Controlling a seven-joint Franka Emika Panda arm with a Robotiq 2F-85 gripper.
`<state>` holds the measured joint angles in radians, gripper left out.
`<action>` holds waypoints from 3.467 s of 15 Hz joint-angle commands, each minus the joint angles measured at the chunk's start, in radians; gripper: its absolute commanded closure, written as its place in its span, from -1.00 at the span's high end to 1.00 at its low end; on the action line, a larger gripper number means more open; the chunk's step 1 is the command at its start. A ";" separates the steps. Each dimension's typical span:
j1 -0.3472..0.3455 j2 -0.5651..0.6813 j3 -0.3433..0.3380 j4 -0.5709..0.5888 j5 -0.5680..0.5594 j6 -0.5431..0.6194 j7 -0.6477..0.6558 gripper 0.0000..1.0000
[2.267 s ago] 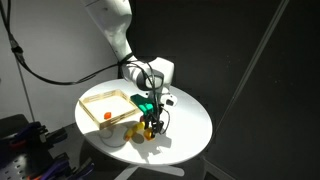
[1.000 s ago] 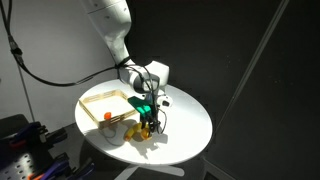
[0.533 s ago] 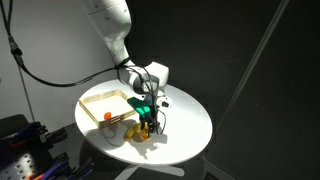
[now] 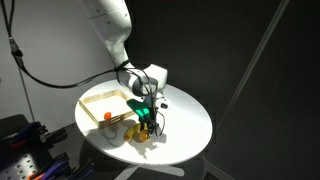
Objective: Put the lemon on the table.
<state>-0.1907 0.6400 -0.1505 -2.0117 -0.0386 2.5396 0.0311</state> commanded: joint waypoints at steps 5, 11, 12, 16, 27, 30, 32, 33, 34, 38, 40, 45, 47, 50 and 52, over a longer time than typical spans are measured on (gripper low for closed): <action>-0.022 0.051 0.016 0.059 0.024 0.028 -0.034 -0.20; -0.026 0.093 0.015 0.097 0.029 0.021 -0.032 -0.20; -0.027 0.098 0.014 0.101 0.029 0.020 -0.032 -0.20; -0.027 0.111 0.012 0.110 0.026 0.018 -0.031 0.81; 0.010 0.056 -0.020 0.055 -0.003 -0.022 -0.003 1.00; 0.022 0.033 -0.024 0.036 -0.008 -0.032 -0.003 1.00; 0.033 0.013 -0.025 0.018 -0.010 -0.042 0.000 1.00; 0.040 0.003 -0.027 0.011 -0.013 -0.051 0.003 1.00; 0.047 -0.009 -0.027 0.002 -0.016 -0.064 0.005 1.00; 0.080 -0.053 -0.026 -0.032 -0.033 -0.097 0.014 1.00; 0.095 -0.075 -0.022 -0.047 -0.045 -0.120 0.011 1.00; 0.127 -0.131 -0.009 -0.088 -0.073 -0.160 -0.001 1.00; 0.136 -0.155 -0.001 -0.109 -0.083 -0.157 -0.005 1.00; 0.142 -0.196 0.017 -0.146 -0.081 -0.146 -0.017 1.00; 0.145 -0.229 0.034 -0.177 -0.078 -0.132 -0.027 1.00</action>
<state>-0.0446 0.4892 -0.1365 -2.1206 -0.0984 2.3960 0.0290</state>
